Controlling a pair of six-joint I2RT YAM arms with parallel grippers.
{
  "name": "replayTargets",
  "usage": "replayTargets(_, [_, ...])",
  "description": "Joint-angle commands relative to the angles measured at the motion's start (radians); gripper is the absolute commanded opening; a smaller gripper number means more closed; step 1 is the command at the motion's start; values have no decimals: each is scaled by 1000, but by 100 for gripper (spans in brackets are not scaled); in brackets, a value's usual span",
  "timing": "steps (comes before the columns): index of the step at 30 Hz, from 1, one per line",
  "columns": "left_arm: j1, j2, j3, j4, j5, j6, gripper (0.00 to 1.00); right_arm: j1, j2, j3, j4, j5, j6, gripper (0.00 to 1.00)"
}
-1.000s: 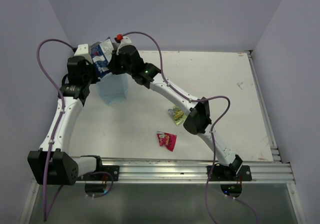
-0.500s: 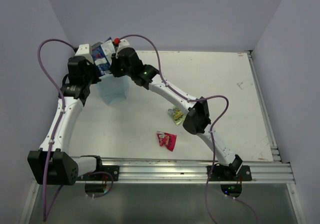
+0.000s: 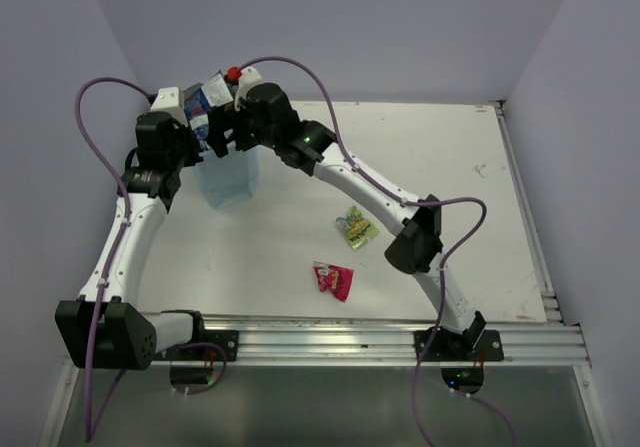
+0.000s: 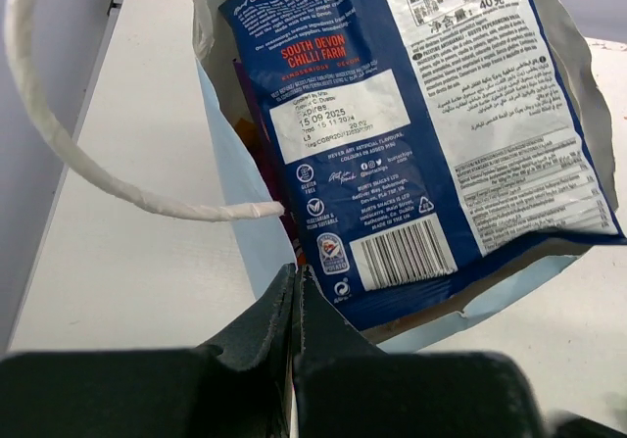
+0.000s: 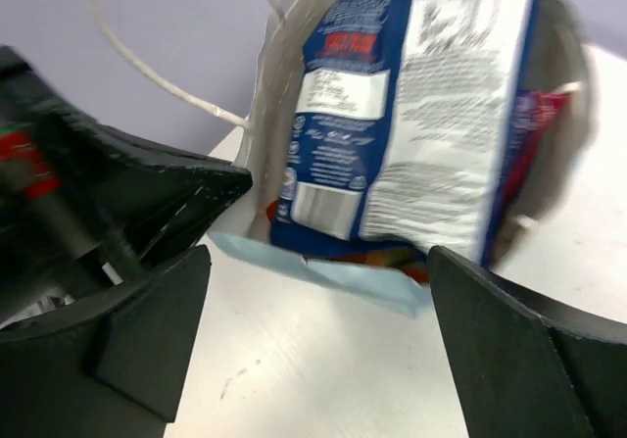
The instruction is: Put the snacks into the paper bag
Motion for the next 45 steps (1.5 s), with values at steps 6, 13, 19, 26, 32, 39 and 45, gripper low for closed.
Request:
replayTargets(6, [5,-24,-12,27,-26,-3,0,-76,-389,-465,-127,198,-151,99])
replayTargets(13, [5,-10,4,13,-21,3,0,-193,-512,-1026,-137,159,-39,95])
replayTargets(19, [5,8,16,1,-14,6,0,-230,-464,-1163,-117,149,19,93])
replayTargets(26, [-1,17,19,1,-11,6,0,-248,-415,-1198,-106,147,36,85])
replayTargets(32, [-2,14,17,-2,-20,9,0,-254,-380,-1212,-114,116,18,12])
replayTargets(39, [-2,10,16,-4,-24,13,0,-254,-386,-726,-221,173,-53,0])
replayTargets(45, [-2,10,13,-7,-14,7,0,-247,-189,-109,-70,-75,60,0])
